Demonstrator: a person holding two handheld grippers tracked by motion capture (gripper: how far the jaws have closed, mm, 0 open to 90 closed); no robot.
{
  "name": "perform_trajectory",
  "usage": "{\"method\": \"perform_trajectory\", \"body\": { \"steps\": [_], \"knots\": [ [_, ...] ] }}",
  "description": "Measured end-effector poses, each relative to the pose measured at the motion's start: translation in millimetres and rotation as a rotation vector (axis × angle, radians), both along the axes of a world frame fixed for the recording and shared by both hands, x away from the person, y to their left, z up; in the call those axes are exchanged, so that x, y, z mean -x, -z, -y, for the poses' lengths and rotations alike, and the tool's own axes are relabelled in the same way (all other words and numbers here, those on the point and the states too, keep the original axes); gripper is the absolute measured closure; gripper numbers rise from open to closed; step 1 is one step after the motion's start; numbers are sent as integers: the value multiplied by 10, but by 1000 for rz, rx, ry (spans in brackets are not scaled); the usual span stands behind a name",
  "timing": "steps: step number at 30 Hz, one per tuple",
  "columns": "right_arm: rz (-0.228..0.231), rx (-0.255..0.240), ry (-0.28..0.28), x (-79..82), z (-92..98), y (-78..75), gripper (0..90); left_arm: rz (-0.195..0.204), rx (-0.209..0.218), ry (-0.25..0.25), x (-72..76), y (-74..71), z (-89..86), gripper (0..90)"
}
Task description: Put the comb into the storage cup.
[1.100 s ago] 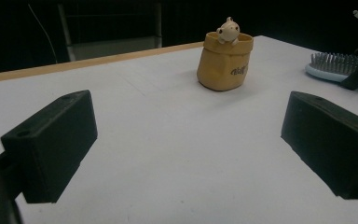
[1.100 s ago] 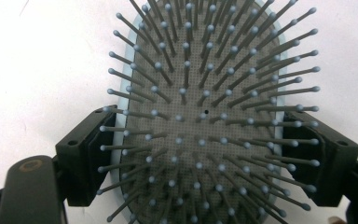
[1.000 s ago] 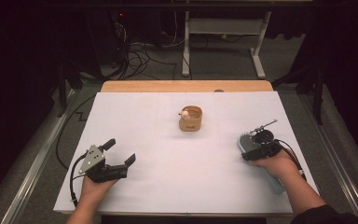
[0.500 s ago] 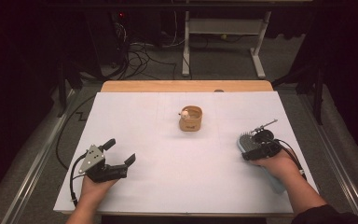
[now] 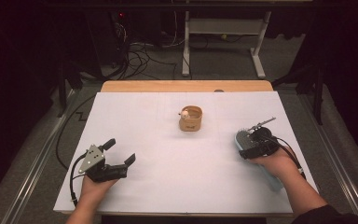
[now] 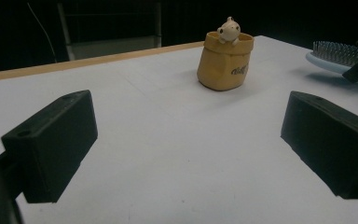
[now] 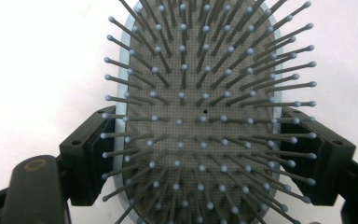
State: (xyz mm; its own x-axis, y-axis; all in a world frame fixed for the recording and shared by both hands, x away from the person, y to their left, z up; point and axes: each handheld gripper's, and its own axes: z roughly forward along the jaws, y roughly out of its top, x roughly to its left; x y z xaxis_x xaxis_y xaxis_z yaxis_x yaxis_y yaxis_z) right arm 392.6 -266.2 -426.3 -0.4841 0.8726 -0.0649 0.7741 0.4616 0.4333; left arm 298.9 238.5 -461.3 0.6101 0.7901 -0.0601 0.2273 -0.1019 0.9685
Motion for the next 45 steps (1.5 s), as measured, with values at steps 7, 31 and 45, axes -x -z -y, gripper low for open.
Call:
{"method": "perform_trajectory", "body": {
  "steps": [7,31,45],
  "knots": [
    [50,-14,-32,35,-69,-131,204,0,1,2,1,0,1,43],
    [274,-142,-79,148,-263,-343,203,-8,5,14,-1,2,6,46],
    [436,-247,-83,276,-308,-398,203,-20,18,16,-8,0,9,47]
  ]
}}
